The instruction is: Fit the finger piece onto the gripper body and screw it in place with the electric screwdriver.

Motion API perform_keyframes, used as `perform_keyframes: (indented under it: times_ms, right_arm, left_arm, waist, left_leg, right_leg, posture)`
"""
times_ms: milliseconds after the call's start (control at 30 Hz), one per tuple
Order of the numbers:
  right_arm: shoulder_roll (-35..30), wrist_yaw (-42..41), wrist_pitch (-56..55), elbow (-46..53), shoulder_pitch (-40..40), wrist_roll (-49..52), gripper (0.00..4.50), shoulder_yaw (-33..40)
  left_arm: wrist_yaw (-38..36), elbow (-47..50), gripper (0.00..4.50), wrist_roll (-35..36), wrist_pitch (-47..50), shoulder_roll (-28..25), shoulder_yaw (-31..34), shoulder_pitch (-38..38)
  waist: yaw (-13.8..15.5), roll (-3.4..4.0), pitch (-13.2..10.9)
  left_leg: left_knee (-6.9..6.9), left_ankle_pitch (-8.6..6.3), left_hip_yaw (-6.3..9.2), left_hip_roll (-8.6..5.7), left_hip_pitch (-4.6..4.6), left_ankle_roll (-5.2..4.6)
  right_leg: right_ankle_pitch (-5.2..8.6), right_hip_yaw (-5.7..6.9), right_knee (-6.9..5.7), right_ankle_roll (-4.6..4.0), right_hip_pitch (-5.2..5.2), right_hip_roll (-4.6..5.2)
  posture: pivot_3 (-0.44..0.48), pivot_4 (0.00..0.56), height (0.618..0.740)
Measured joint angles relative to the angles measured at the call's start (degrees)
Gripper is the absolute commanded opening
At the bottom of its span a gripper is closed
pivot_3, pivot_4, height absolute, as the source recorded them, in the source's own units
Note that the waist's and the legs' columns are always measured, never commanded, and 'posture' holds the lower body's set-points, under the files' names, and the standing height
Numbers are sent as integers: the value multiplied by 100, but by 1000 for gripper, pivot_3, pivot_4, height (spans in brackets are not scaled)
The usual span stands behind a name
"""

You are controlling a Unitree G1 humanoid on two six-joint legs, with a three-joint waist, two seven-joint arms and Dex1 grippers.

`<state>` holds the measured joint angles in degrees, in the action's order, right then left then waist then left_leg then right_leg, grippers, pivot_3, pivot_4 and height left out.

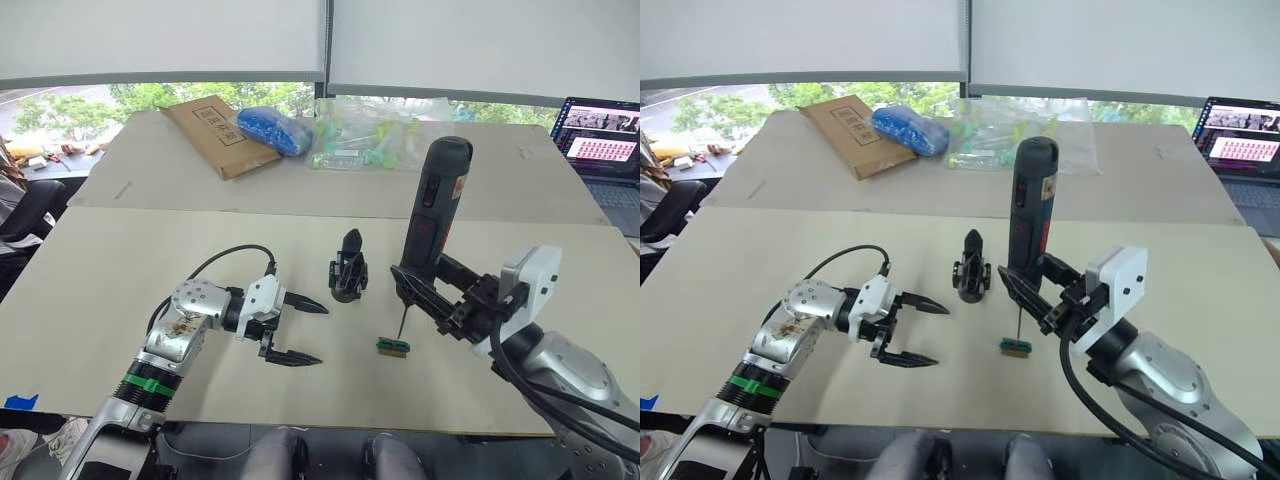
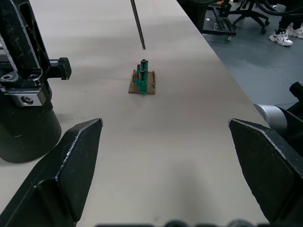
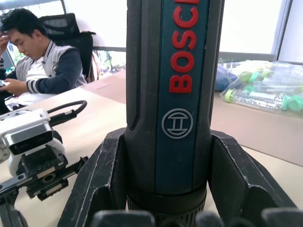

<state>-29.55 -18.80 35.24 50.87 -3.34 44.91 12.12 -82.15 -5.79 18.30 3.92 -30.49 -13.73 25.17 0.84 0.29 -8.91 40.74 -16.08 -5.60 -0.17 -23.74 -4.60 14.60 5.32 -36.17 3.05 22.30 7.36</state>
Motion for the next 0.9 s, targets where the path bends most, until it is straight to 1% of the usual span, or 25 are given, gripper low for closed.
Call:
perform_keyframes:
  times_ms: [267,533,567,733,800,900]
  right_arm:
    - [156,37,-264,-41,-490,-147,1953,111]
    - [200,197,-311,62,-334,-181,1953,81]
    - [202,204,-347,62,-314,-242,1953,56]
    - [168,89,-874,131,-395,-1254,1953,-331]
    - [210,88,-948,203,-420,-1384,1953,-430]
    - [216,-2,-964,306,-695,-1264,1953,-365]
  left_arm:
    - [62,2,4500,0,8,44,2,84]
    - [61,-3,4500,0,13,69,2,155]
    - [59,-3,4500,0,14,71,1,160]
    - [40,-62,4500,0,17,86,1,204]
    - [22,-101,4500,0,20,87,0,217]
    - [-9,-132,4500,0,49,86,-2,257]
  waist:
    - [-13,0,0]
    - [-9,0,0]
    - [-10,0,0]
    - [-15,0,0]
    - [-16,0,0]
    - [7,0,0]
  left_leg:
    - [0,0,-1,1,0,0]
    - [2,0,0,0,0,0]
    - [1,0,0,0,0,0]
    - [1,0,-2,-1,0,0]
    - [2,0,-2,0,0,1]
    - [3,0,1,-1,0,0]
  right_leg:
    - [0,-1,1,0,2,0]
    - [0,-1,1,0,2,0]
    - [0,-1,1,0,2,0]
    - [0,-1,0,0,4,-1]
    - [0,-1,0,0,4,-1]
    - [0,3,1,0,-1,0]
  posture:
    - [0,150,740]
    - [0,150,740]
    - [0,150,740]
    - [0,150,740]
    - [0,150,740]
    - [0,150,740]
